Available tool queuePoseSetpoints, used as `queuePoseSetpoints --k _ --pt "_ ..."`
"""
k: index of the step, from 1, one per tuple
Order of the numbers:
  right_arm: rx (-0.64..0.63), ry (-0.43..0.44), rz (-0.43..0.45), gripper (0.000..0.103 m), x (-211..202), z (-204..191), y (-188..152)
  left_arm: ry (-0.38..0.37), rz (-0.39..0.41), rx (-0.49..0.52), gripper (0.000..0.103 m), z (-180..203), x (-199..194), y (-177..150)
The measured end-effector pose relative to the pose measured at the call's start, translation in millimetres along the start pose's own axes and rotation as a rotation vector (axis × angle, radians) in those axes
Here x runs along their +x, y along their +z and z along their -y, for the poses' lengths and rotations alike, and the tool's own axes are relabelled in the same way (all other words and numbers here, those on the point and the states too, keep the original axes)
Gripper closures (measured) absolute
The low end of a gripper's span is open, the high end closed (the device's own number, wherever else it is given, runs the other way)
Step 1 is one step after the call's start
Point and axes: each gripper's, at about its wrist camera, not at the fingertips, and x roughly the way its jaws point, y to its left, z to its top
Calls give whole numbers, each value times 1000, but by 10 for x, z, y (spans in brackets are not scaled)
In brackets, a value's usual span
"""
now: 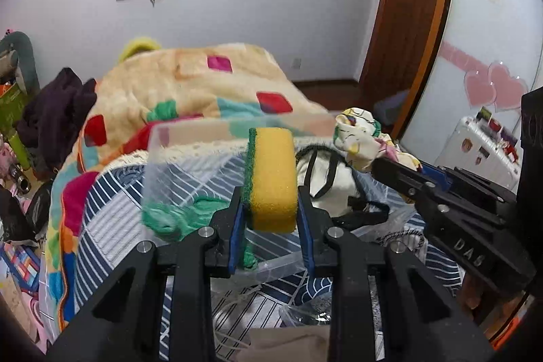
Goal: Organize soft objects
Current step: 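Lower the sponge into the box with the left tool while the right tool releases the scrunchie inside, then grasp the silver foil bag with the right tool while the left tool grasps the white cloth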
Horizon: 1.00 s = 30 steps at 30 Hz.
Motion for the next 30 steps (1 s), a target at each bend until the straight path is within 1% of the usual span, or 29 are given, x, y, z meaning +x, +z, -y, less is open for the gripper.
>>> queuePoseSetpoints --k 3,7,10,13,15,16,17,18,20,22,24,26,28,30 --pt "4 -19 -41 82 91 32 -35 6 -42 0 75 4 134 -13" --pt "23 -31 -82 82 154 117 -70 8 -67 -14 75 -11 205 3" --pt "20 -39 -86 80 117 132 -85 8 -97 -22 75 -38 269 10" --pt "18 -31 -87 77 69 133 -85 41 -107 -7 75 -39 300 -3" --pt "13 -35 -85 66 67 105 -61 47 -107 -3 74 -54 308 0" --pt "9 -39 -81 63 59 94 -56 44 -106 -4 74 -59 299 -1" --pt "5 -46 -71 57 22 85 -61 44 -105 -5 73 -63 288 -3" --pt "1 -49 -64 54 24 92 -51 44 -101 -5 72 -65 269 -6" --pt "-10 -50 -52 53 -23 80 -42 40 -89 -4 70 -62 223 -7" --pt "-17 -48 -36 50 -83 75 -32 38 -71 -3 64 -54 147 -10" --pt "-22 -48 -11 42 -149 73 -24 40 -44 3 56 -49 45 -12" --pt "-29 -50 12 38 -226 55 -21 43 -18 6 53 -47 -58 -10" --pt "-40 -51 34 36 -313 40 -18 50 11 11 51 -61 -201 -28" --pt "-43 -46 53 31 -380 31 -23 58 40 16 44 -69 -336 -61"
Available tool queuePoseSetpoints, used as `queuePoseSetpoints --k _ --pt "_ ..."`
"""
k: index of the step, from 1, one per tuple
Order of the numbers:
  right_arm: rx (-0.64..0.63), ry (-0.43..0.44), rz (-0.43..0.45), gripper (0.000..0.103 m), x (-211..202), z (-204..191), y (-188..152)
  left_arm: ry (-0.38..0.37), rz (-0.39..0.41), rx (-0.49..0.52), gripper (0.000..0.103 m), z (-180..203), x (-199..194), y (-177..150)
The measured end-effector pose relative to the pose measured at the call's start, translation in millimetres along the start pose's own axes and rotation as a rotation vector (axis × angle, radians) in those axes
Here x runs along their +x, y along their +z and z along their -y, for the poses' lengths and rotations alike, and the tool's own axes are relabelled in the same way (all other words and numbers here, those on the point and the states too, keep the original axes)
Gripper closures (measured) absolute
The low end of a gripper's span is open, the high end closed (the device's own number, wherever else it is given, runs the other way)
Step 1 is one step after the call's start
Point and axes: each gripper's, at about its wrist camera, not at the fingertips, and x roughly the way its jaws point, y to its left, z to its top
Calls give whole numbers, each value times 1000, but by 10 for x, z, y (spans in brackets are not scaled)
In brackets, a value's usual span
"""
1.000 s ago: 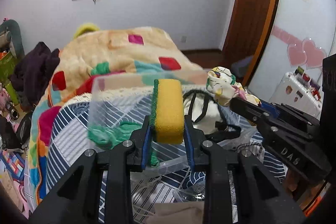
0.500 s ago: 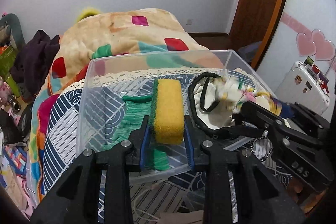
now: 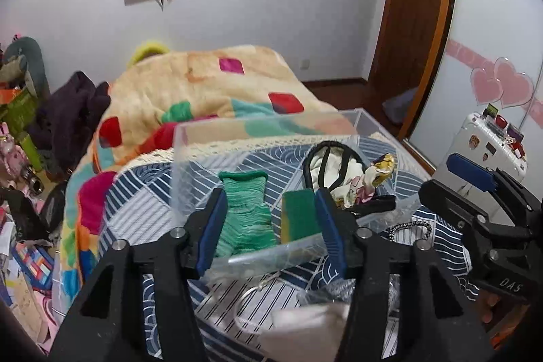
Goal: Organize soft objects
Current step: 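Grasp the silver foil bag with the right tool while the left tool grasps the white cloth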
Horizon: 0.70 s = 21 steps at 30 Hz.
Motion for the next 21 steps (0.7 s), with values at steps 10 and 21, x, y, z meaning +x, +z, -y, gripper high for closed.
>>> queuePoseSetpoints --k 10,21 --pt "-28 44 -33 23 -58 -169 -236 -17 7 19 31 20 -293 -363" --pt "-16 72 -159 23 105 -234 -594 -73 -95 10 31 81 -95 -833"
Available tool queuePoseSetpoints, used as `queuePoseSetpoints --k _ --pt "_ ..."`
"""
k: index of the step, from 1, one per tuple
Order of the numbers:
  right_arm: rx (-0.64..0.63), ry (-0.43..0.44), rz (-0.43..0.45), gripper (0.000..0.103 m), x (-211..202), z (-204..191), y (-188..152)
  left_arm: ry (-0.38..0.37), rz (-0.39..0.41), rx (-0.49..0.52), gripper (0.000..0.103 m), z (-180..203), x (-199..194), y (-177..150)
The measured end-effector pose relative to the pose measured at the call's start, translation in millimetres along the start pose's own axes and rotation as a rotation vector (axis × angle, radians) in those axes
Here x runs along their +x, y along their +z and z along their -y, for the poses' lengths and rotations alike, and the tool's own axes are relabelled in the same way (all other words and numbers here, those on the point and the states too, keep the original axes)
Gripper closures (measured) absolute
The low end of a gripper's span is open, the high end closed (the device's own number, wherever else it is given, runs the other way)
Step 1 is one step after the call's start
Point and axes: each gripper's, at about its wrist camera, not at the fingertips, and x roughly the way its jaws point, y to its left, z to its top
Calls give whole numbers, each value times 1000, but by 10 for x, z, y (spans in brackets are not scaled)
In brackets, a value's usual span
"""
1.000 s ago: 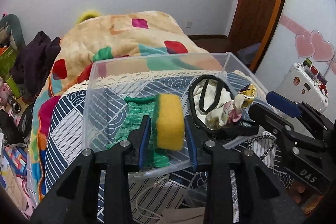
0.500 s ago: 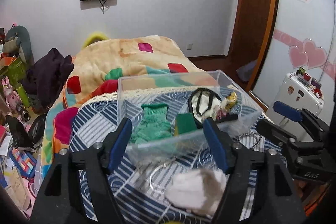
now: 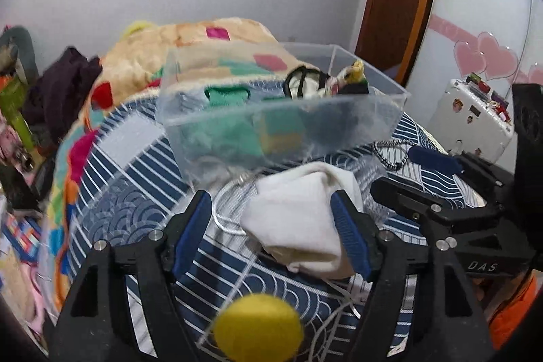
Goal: Organize soft objects
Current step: 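Grasp the silver foil bag with the right tool while the left tool grasps the white cloth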
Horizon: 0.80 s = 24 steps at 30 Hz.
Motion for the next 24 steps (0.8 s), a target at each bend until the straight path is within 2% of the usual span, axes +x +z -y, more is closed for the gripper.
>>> queuePoseSetpoints --k 2,4,5,7,8,10,12,17,24 --pt "27 20 -19 23 25 39 -61 -11 -1 -13 33 -13 20 -36" --pt "39 32 -37 23 69 58 -93 -34 -4 -24 42 -27 38 -63" --pt "38 36 -45 23 84 56 -103 -46 -8 -26 51 -24 46 -73" --pt "27 49 -65 23 131 25 -131 -52 -11 -27 56 -10 53 -103" --pt "22 55 -73 24 157 12 -140 -51 -11 -22 62 -3 59 -114" --pt "17 68 -81 31 171 -12 -157 -48 -13 -16 68 3 65 -138" --pt "19 94 -90 42 180 -26 -170 -44 -4 -13 72 -8 50 -152" --pt "21 108 -78 57 142 -30 -189 -36 15 -5 83 -13 -11 -154" --pt "23 109 -57 74 86 7 -178 -17 64 -16 86 -89 -200 -100"
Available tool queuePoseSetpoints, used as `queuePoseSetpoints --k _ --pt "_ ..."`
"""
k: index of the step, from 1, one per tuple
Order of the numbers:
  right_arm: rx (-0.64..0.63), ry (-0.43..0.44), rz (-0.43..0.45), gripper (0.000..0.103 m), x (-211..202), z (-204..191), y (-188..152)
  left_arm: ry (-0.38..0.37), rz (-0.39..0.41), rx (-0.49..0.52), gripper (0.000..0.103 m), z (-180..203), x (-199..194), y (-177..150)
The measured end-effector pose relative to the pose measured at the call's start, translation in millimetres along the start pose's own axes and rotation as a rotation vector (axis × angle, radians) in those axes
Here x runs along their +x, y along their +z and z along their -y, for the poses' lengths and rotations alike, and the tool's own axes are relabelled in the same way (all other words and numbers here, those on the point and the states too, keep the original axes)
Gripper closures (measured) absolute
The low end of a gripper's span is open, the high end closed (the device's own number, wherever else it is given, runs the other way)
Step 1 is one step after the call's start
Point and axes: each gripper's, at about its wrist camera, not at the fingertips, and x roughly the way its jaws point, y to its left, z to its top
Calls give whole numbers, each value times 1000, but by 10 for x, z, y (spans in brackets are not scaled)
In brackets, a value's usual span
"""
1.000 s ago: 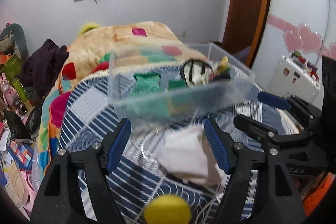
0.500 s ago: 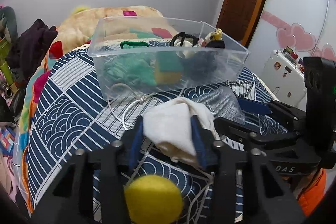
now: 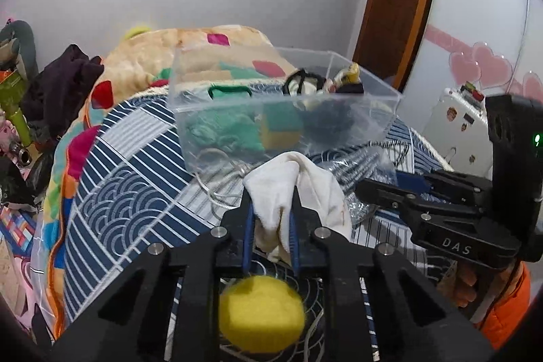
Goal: Organize soft objects
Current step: 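Grasp the silver foil bag with the right tool while the left tool grasps the white cloth, then place the foil bag into the box with the right tool while the left tool drops the cloth in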
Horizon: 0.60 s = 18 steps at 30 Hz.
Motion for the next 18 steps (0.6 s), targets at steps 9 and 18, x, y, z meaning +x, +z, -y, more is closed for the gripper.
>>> queuePoseSetpoints --k 9,18 --pt "-24 -27 90 79 -255 -50 134 29 117 5 86 -57 -339 279" --pt "-42 -58 217 79 -536 -93 411 55 220 -12 86 -92 -477 656"
